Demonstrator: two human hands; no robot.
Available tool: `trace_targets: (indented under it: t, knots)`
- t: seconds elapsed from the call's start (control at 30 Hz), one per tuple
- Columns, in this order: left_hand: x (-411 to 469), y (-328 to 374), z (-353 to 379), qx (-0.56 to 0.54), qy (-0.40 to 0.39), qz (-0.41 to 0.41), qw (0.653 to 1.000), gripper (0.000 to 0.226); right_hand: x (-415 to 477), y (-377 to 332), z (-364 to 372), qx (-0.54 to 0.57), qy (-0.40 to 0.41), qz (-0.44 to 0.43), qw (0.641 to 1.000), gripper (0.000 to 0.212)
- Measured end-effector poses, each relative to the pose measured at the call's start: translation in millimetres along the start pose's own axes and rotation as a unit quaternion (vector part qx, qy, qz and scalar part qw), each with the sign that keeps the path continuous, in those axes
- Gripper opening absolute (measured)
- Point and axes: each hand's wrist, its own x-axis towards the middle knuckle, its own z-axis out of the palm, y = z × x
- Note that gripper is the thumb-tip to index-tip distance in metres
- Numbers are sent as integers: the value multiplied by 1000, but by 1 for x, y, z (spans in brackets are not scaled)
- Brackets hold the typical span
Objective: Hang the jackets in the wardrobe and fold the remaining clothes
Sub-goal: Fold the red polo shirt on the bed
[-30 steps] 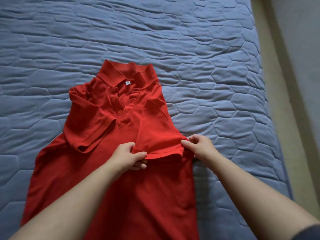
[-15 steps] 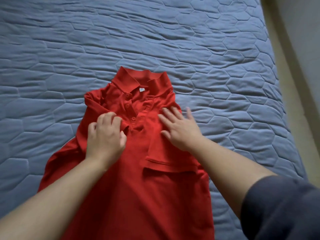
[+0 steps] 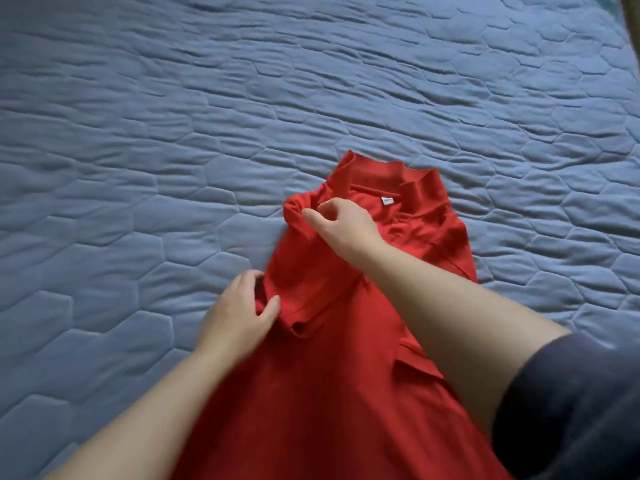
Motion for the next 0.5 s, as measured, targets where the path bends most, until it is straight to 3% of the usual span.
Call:
trace_targets:
  t: [0.13, 0.23, 0.3, 0.4, 0.47, 0.5]
  knots:
    - [-7, -30, -6, 7, -26, 84, 996, 58, 15, -26, 16, -175, 44, -14, 984, 54]
    - [-9, -34, -1, 89, 24, 90, 992, 33, 25, -36, 30, -225, 29, -18, 974, 39]
    - [-6, -26, -1, 124, 57, 76, 988, 19, 33, -43, 34, -135, 9, 31, 990, 26]
    - [-5, -37, -4, 130, 78, 25, 988, 10, 44, -49, 35, 141, 50, 113, 982, 20]
    - [-13, -48, -9, 136, 92, -10, 986, 8, 46, -47, 35, 260, 51, 138, 954, 31]
    - [-18, -50, -11, 145, 90, -20, 985, 7, 45, -43, 36, 264, 44, 136, 954, 39]
